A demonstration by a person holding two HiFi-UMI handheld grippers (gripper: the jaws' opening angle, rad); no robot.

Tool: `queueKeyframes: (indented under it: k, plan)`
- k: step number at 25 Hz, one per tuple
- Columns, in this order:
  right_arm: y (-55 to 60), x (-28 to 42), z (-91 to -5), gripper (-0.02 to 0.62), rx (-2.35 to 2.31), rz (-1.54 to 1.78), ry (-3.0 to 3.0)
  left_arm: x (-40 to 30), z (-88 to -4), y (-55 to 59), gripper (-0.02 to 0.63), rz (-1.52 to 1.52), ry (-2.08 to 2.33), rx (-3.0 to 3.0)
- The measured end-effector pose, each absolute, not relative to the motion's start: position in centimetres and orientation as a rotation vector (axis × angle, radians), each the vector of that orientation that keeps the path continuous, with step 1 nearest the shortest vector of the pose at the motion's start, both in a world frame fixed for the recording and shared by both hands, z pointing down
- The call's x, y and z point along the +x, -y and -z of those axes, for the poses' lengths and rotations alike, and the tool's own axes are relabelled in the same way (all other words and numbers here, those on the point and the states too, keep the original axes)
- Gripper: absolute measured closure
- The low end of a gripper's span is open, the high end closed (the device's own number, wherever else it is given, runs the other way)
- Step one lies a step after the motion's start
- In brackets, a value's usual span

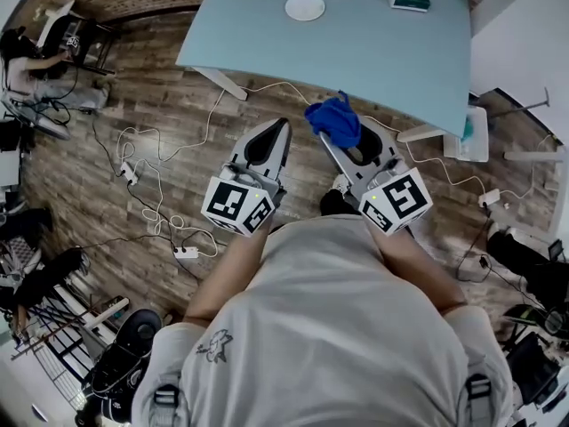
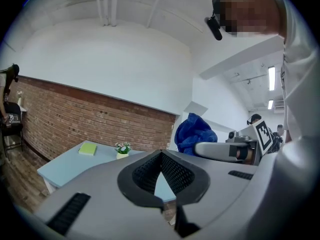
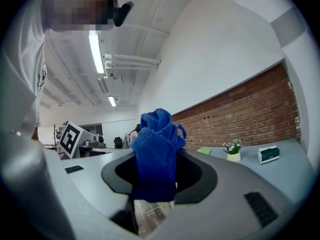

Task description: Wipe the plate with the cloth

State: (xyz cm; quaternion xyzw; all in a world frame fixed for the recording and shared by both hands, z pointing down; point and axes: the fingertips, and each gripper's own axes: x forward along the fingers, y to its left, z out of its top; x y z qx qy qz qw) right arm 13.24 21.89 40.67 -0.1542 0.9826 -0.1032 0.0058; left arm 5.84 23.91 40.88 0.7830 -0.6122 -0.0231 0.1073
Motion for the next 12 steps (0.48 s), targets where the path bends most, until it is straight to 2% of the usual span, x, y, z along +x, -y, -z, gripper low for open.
queueKeyframes:
  k: [12]
  plan:
    - [-12.8,15.7,-39.2,0.442,-0.418,0.293,-3.068,8.6,-38.7,-13.8,0.598,0.057,1.827,2.342]
